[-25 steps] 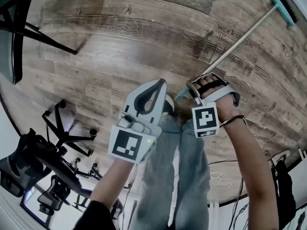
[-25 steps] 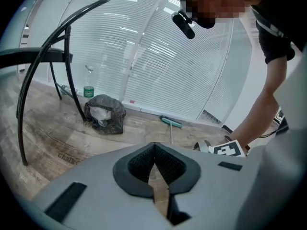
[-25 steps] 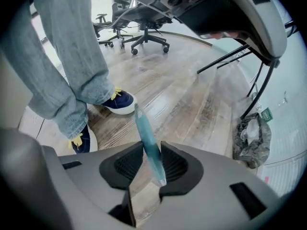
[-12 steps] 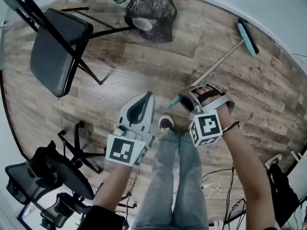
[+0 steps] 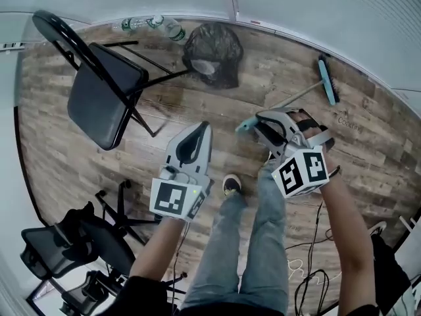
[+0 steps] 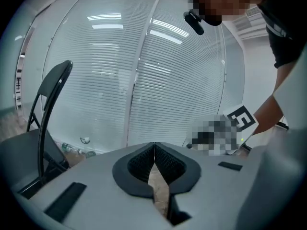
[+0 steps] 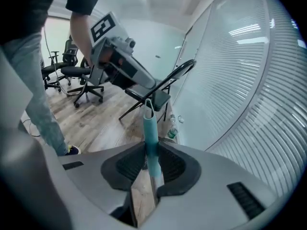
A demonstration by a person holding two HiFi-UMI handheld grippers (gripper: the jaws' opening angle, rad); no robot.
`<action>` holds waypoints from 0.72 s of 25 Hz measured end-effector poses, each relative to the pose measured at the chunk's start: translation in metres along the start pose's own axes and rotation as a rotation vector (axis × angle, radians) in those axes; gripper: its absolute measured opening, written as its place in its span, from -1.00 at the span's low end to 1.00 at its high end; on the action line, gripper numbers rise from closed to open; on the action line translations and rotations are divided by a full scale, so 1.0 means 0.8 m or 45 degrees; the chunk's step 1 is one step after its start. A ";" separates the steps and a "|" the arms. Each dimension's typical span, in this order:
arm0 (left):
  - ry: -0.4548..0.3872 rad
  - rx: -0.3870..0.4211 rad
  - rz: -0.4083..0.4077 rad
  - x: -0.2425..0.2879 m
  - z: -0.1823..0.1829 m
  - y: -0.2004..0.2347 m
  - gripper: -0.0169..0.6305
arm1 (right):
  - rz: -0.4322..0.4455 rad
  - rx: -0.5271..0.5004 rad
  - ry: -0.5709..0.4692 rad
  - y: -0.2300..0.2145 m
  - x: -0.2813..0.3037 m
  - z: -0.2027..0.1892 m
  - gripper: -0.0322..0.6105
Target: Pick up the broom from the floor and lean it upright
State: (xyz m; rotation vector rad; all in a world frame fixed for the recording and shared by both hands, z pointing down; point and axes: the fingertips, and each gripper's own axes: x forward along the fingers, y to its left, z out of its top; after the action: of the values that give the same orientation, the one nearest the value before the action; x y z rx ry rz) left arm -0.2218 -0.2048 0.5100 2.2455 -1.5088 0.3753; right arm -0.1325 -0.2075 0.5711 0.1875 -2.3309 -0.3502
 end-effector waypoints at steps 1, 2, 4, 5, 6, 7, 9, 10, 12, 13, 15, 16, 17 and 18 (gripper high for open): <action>0.010 -0.002 0.003 0.012 0.005 -0.005 -0.89 | -0.011 0.025 -0.016 -0.015 -0.008 -0.001 -0.60; 0.019 -0.004 0.002 0.024 0.011 -0.011 -0.89 | -0.021 0.047 -0.030 -0.030 -0.016 -0.002 -0.60; 0.025 0.009 0.001 0.052 0.027 -0.030 -0.89 | -0.039 0.081 -0.059 -0.062 -0.035 -0.005 -0.60; 0.022 0.019 -0.001 0.067 0.035 -0.042 -0.89 | -0.050 0.103 -0.074 -0.079 -0.047 -0.006 -0.60; 0.017 0.024 -0.008 0.082 0.043 -0.056 -0.89 | -0.061 0.132 -0.090 -0.095 -0.060 -0.010 -0.60; 0.012 0.024 -0.022 0.097 0.051 -0.073 -0.89 | -0.077 0.165 -0.104 -0.111 -0.074 -0.014 -0.60; 0.008 0.024 -0.070 0.133 0.066 -0.105 -0.88 | -0.121 0.220 -0.136 -0.146 -0.102 -0.023 -0.60; 0.011 0.026 -0.099 0.151 0.073 -0.120 -0.88 | -0.145 0.240 -0.152 -0.163 -0.114 -0.027 -0.60; 0.021 0.037 -0.152 0.181 0.086 -0.148 -0.88 | -0.184 0.282 -0.184 -0.191 -0.137 -0.034 -0.60; 0.027 0.050 -0.180 0.196 0.089 -0.162 -0.88 | -0.199 0.302 -0.198 -0.203 -0.147 -0.038 -0.60; 0.042 0.094 -0.255 0.230 0.092 -0.189 -0.66 | -0.229 0.336 -0.219 -0.226 -0.165 -0.048 -0.60; 0.047 0.125 -0.296 0.248 0.092 -0.203 -0.35 | -0.242 0.353 -0.228 -0.236 -0.174 -0.054 -0.60; 0.051 0.158 -0.328 0.266 0.092 -0.217 -0.22 | -0.255 0.371 -0.237 -0.245 -0.182 -0.060 -0.60; 0.052 0.185 -0.351 0.284 0.093 -0.229 -0.18 | -0.267 0.390 -0.246 -0.254 -0.191 -0.066 -0.60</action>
State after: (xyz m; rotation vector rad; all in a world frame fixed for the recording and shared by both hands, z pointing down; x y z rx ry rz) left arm 0.0338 -0.3646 0.5105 2.5003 -1.1633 0.4554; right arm 0.0184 -0.3751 0.4423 0.5733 -2.5546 -0.1133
